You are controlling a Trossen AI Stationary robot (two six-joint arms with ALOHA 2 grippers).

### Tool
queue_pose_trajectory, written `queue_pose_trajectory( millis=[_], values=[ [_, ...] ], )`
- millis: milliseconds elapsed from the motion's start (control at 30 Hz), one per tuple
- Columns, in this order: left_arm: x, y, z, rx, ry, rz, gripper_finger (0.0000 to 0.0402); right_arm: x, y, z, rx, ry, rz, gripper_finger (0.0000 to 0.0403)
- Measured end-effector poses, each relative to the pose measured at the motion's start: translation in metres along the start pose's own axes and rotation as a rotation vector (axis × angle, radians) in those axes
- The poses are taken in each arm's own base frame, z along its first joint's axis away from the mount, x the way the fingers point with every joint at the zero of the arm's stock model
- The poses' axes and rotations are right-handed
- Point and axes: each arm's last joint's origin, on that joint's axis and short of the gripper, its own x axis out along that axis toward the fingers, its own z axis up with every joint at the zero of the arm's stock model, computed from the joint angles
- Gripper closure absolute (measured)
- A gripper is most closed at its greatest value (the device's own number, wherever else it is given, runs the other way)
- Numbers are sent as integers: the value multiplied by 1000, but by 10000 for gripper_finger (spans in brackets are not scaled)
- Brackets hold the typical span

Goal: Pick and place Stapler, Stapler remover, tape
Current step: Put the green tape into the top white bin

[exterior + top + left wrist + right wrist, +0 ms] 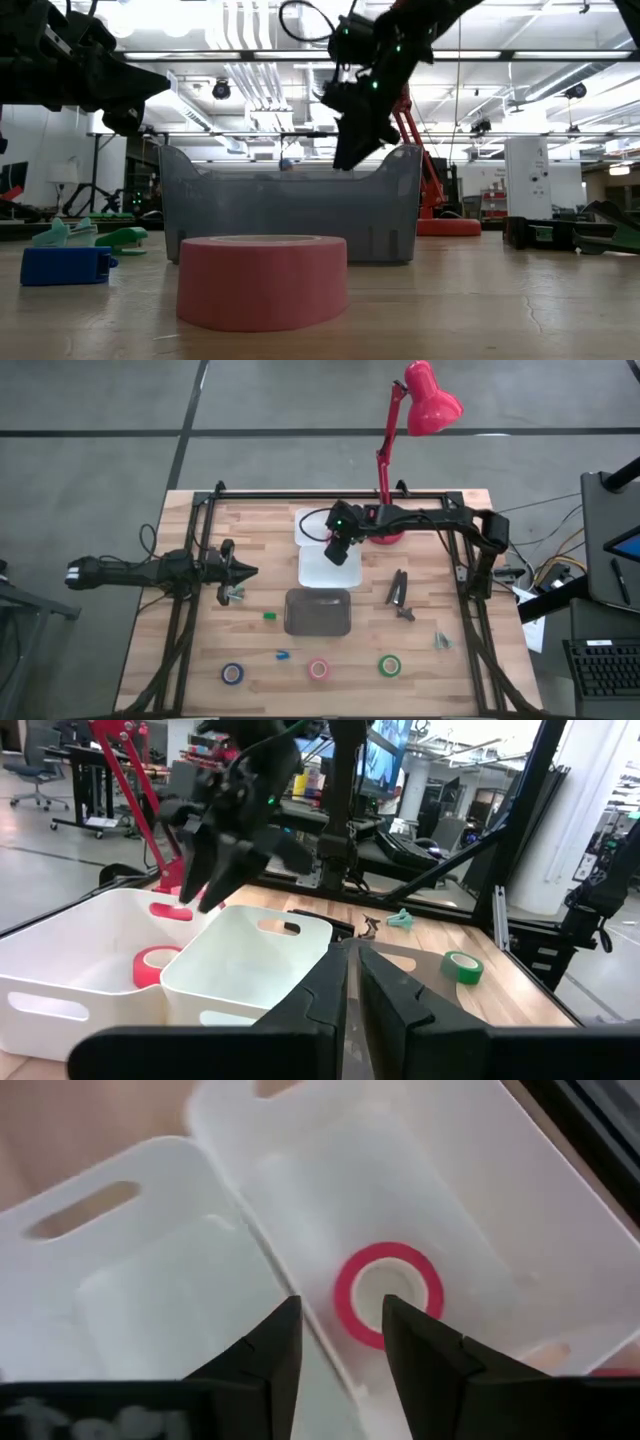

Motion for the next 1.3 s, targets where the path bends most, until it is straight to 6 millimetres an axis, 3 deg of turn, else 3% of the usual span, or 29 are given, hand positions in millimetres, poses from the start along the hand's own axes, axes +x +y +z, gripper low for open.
queue_pose_trajectory(
  millis=[200,733,1133,1300],
  values=[
    [0,0,0,0,0,0,371,-25,37,-4,-111,-22,69,286],
    [0,0,-1,1,8,1,371,-64,165,-60,-558,-146,320,285],
    [0,0,-1,1,9,1,371,-83,192,-124,-490,158,283,302],
    [0,0,-1,1,8,2,371,-89,193,-152,-451,254,153,298]
  ],
)
